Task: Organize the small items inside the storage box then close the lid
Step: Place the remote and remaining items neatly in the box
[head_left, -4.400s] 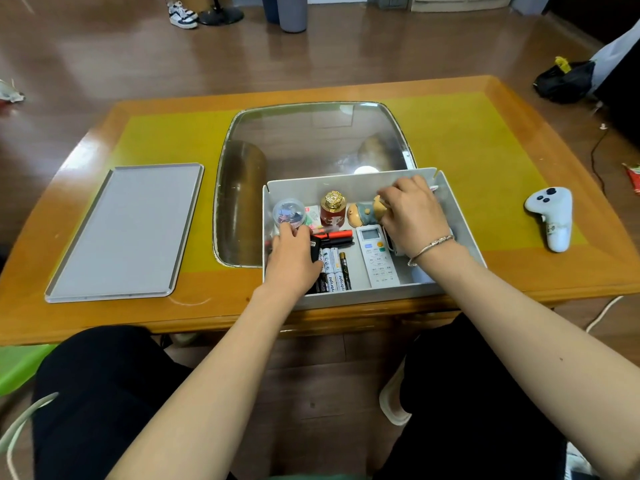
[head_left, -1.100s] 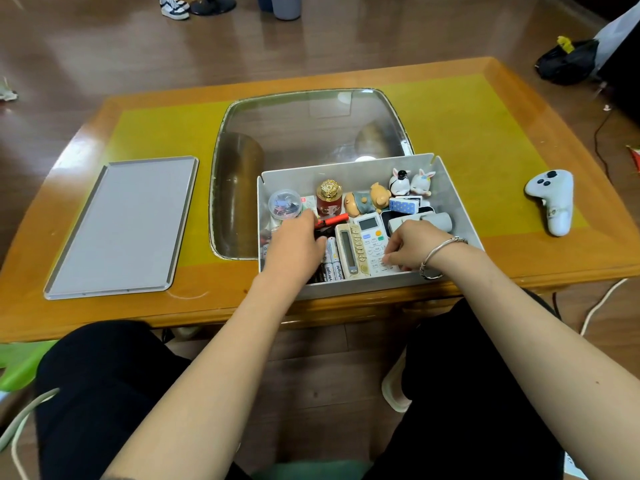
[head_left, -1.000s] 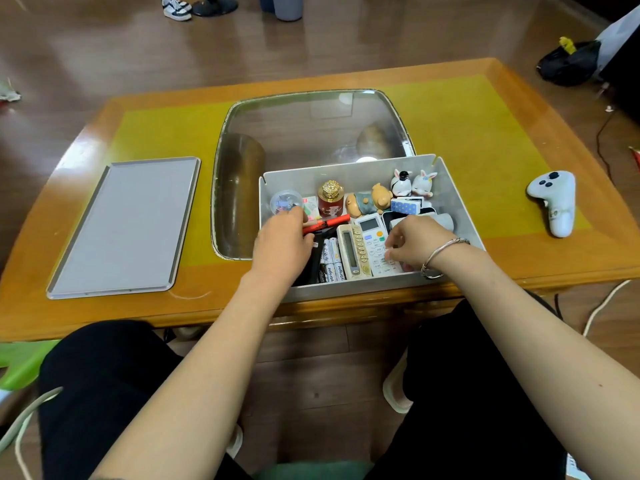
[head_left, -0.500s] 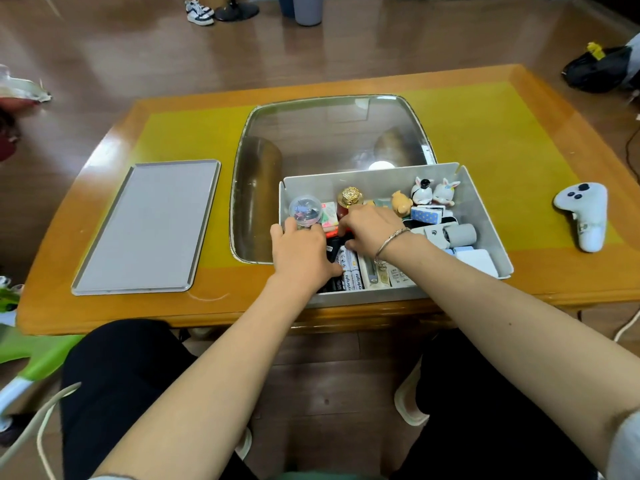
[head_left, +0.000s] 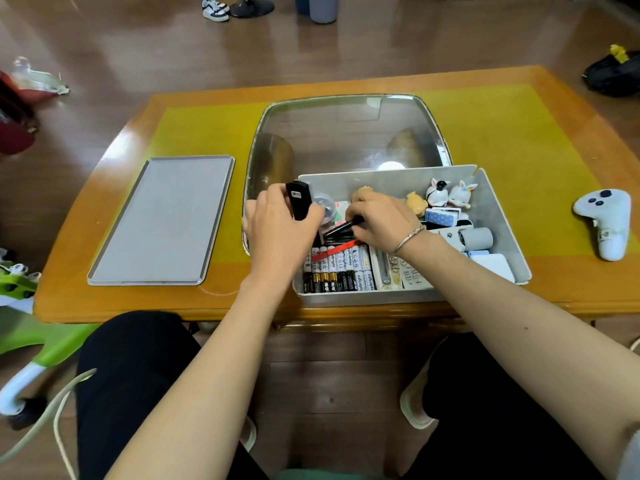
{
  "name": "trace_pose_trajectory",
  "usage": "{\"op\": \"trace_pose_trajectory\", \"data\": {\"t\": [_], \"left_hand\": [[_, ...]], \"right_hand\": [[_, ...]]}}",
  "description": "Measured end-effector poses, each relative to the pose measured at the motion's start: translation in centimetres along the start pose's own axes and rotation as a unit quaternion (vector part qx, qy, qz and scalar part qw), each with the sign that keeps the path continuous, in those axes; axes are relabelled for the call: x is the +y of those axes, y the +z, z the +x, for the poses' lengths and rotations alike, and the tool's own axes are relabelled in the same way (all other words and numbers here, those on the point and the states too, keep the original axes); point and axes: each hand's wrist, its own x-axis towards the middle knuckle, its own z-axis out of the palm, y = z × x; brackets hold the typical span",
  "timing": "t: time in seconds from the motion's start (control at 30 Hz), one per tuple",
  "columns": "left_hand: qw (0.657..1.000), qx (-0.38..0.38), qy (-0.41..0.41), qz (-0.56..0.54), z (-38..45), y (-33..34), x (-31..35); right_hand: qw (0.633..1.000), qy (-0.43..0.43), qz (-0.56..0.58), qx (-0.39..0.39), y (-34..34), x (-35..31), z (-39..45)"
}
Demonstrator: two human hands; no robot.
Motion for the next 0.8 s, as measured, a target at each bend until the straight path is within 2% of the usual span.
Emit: {"op": "trace_pose_trajectory", "data": {"t": [0.27, 0.4, 0.53, 0.8], "left_hand": [[0.997, -0.025, -0.039, -0.057, -0.1, 0.1, -1.0], [0.995, -0.02, -0.05, -0.086, 0.1, 0.1, -1.2], [0.993, -0.013, -0.063, -0.102, 0.3, 0.1, -1.2], [0.991, -0.011, -0.07, -0.114, 0.5, -0.2, -1.3]], "right_hand": [[0.999, 0.03, -0.014, -0.012, 0.6, 0.0, 0.2], [0.999, -0.021, 0.011, -0.037, 0.5, -0.3, -0.2], [0.995, -0.058, -0.014, -0.082, 1.1, -1.0, -0.2], [0.999, -0.016, -0.032, -0.026, 1.7, -2.1, 1.0]]}}
